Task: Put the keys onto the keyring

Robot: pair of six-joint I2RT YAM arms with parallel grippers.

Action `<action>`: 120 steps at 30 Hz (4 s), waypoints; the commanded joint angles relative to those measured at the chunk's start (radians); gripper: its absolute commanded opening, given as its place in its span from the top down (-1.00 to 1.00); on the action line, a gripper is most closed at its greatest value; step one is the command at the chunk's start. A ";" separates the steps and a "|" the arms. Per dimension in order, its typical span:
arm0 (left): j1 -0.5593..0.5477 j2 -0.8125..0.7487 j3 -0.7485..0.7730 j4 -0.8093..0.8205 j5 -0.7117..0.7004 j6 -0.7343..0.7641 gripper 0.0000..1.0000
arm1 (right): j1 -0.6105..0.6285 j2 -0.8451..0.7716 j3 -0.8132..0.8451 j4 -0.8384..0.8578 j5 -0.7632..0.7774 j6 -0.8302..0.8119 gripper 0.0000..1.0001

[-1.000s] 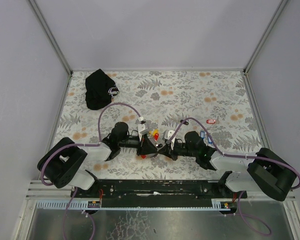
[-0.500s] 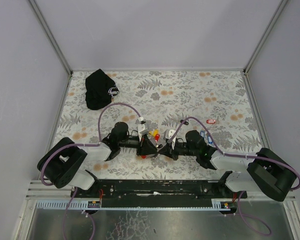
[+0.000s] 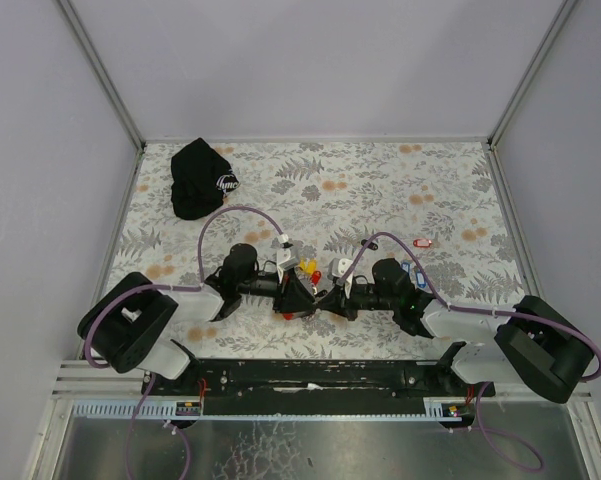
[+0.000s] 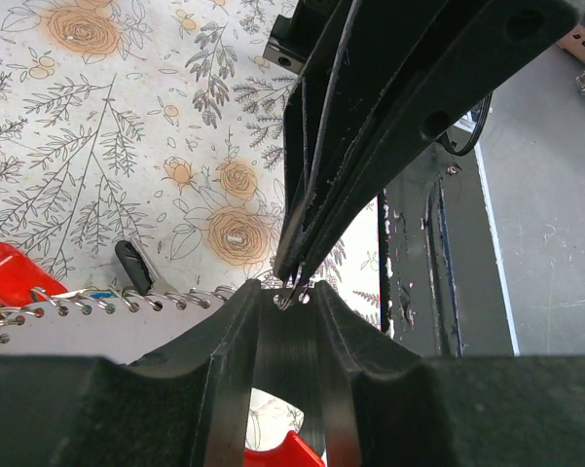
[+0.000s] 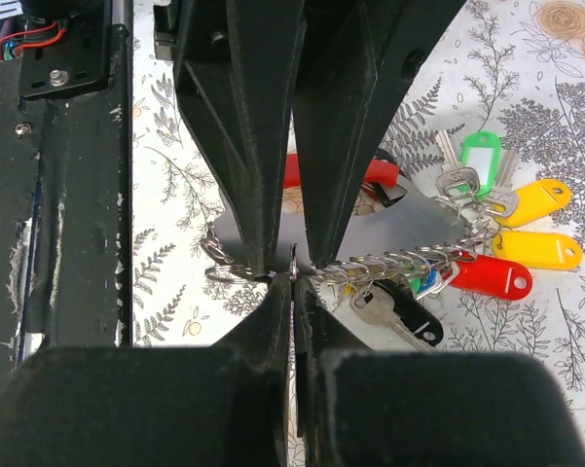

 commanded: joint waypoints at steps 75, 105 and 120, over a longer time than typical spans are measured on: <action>-0.032 -0.119 -0.003 -0.116 -0.463 0.053 1.00 | -0.507 0.109 0.415 -0.827 0.659 0.390 -0.62; -0.032 -0.119 -0.003 -0.114 -0.455 0.054 1.00 | -0.550 0.487 0.691 -0.608 0.080 0.147 -0.23; -0.032 -0.119 0.000 -0.118 -0.455 0.054 1.00 | -0.542 0.588 0.739 -0.687 0.039 0.169 -0.02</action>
